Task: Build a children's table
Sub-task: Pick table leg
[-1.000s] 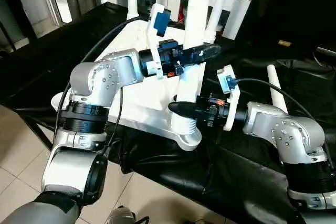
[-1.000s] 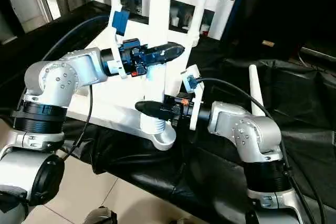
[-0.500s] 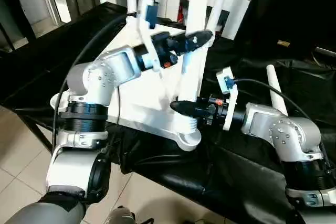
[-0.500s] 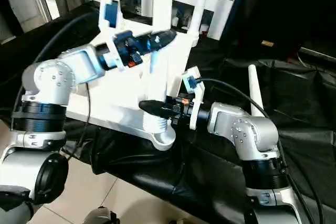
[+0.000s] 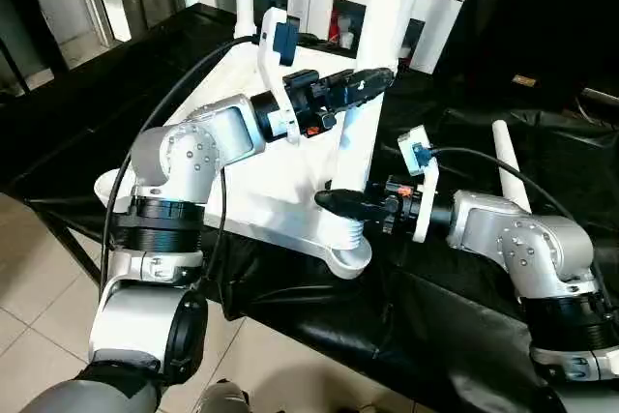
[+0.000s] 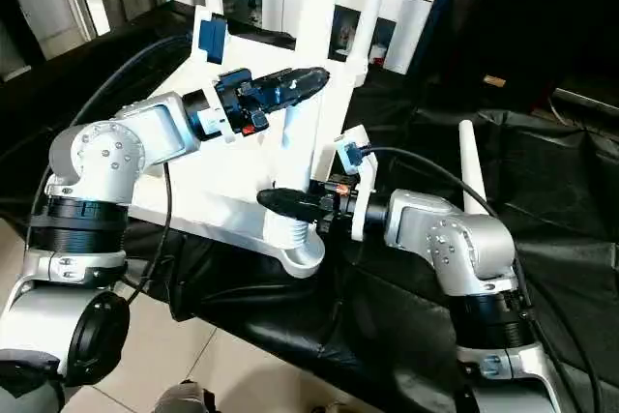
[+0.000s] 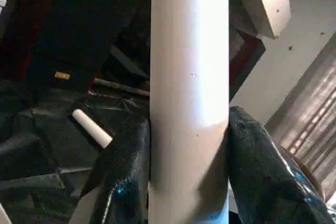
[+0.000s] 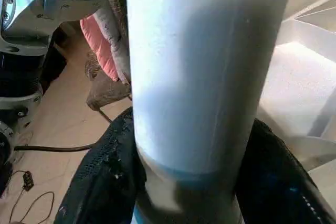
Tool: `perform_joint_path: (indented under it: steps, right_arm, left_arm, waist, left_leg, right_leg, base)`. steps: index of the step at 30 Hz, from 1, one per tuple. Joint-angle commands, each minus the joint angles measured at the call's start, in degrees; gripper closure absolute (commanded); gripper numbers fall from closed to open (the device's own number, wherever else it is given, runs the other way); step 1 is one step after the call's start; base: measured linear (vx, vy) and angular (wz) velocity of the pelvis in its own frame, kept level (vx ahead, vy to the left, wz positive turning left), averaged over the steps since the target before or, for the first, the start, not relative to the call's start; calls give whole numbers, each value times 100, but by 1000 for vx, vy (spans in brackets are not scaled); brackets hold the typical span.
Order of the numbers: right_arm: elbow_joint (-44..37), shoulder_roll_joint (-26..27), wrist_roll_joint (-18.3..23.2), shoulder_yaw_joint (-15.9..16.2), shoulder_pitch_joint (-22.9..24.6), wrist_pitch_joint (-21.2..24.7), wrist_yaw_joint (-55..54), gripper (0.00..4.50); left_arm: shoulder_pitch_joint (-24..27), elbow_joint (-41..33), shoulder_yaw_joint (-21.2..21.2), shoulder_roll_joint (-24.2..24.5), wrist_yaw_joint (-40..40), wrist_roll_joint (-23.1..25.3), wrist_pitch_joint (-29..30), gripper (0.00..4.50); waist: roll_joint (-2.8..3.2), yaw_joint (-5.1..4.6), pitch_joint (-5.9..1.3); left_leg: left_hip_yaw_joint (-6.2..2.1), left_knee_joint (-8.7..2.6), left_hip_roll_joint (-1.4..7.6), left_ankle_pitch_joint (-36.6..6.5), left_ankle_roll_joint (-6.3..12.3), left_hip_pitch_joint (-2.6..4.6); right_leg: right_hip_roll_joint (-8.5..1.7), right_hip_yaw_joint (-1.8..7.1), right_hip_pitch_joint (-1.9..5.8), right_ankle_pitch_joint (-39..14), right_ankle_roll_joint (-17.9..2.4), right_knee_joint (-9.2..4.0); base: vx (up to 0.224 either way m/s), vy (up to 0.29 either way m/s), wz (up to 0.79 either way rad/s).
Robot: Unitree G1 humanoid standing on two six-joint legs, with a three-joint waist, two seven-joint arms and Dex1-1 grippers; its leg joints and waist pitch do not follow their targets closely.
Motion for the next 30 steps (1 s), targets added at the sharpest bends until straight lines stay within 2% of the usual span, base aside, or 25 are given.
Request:
perform_joint_path:
  steps: [1, 4, 5, 6, 7, 8, 10, 13, 15, 16, 18, 22, 30]
  right_arm:
    - [-73, -106, -93, 70, -104, -100, 33, 253]
    - [-54, -121, -148, 98, -116, -174, 43, 253]
    - [-8, -132, -274, 151, -144, -307, 20, 253]
    - [25, -127, -320, 165, -163, -365, 9, 253]
    - [118, -66, -288, 101, -218, -387, -14, 218]
    - [126, -61, -283, 94, -223, -384, -17, 218]
    - [184, -40, -263, 37, -279, -383, -56, 181]
    - [229, -62, -374, 72, -320, -484, -103, 159]
    - [279, -74, -398, 71, -347, -545, -77, 154]
    - [286, -95, -369, 70, -359, -546, -10, 151]
    - [298, -110, -352, 72, -371, -555, 52, 151]
    - [322, -151, -247, -7, -434, -491, 159, 151]
    - [329, -360, -153, 121, -386, -322, 540, 151]
  left_arm:
    - [-46, -151, -60, -93, -48, -127, -21, 272]
    - [-61, -134, -33, -93, -33, -125, -50, 272]
    - [-67, -129, -14, -80, -30, -123, -61, 272]
    - [-69, -126, -10, -74, -31, -118, -71, 272]
    - [-60, -135, 0, -65, -27, -106, -94, 272]
    - [-59, -136, 1, -64, -26, -105, -95, 272]
    - [-53, -146, -9, -58, -23, -87, -111, 272]
    - [-48, -159, -27, -45, -30, -66, -125, 272]
    - [-48, -163, -41, -34, -39, -53, -133, 272]
    - [-46, -170, -46, -24, -47, -50, -133, 272]
    - [-45, -173, -52, -14, -53, -52, -138, 272]
    - [-56, -169, -41, 24, -78, -81, -132, 272]
    - [-19, -255, -117, 111, -206, -121, -30, 272]
  waist:
    - [-12, 9, -460]
    - [-13, 9, -463]
    - [-79, 3, -463]
    - [-39, 12, -461]
    - [-49, 2, -456]
    - [-47, -2, -453]
    - [-46, -2, -451]
    - [-45, -2, -450]
    - [-44, 0, -457]
    - [-84, 12, -455]
    - [-64, 8, -456]
    - [-96, 6, -454]
    - [-115, 17, -454]
  left_leg:
    - [21, -362, 57, -924, -179, 76]
    - [26, -355, 56, -883, -157, 80]
    - [33, -351, 56, -867, -141, 75]
    - [27, -355, 57, -845, -139, 76]
    - [29, -356, 59, -891, -143, 80]
    - [30, -356, 58, -928, -138, 85]
    - [28, -357, 59, -952, -144, 84]
    - [29, -358, 61, -902, -158, 81]
    - [31, -354, 59, -872, -143, 82]
    - [33, -352, 57, -856, -125, 74]
    - [30, -355, 63, -878, -129, 80]
    - [34, -350, 56, -848, -112, 74]
    - [34, -349, 66, -835, -104, 82]
  right_leg:
    - [-306, 173, 340, -1146, -752, -426]
    - [-305, 176, 339, -1060, -789, -419]
    - [-306, 174, 345, -1062, -789, -425]
    - [-309, 173, 341, -1077, -801, -412]
    - [-313, 171, 332, -1155, -794, -421]
    - [-310, 172, 330, -1221, -788, -427]
    - [-315, 174, 332, -1291, -758, -437]
    - [-307, 175, 326, -1220, -750, -425]
    - [-308, 175, 331, -1133, -785, -415]
    - [-316, 171, 339, -1163, -777, -411]
    - [-314, 171, 333, -1174, -766, -416]
    - [-311, 171, 339, -1162, -760, -411]
    - [-312, 170, 337, -1135, -780, -405]
  base:
    - [0, 0, 0]
    - [0, 0, 0]
    - [0, 0, 0]
    - [0, 0, 0]
    - [0, 0, 0]
    - [0, 0, 0]
    - [0, 0, 0]
    - [0, 0, 0]
    - [0, 0, 0]
    - [0, 0, 0]
    - [0, 0, 0]
    - [0, 0, 0]
    - [0, 0, 0]
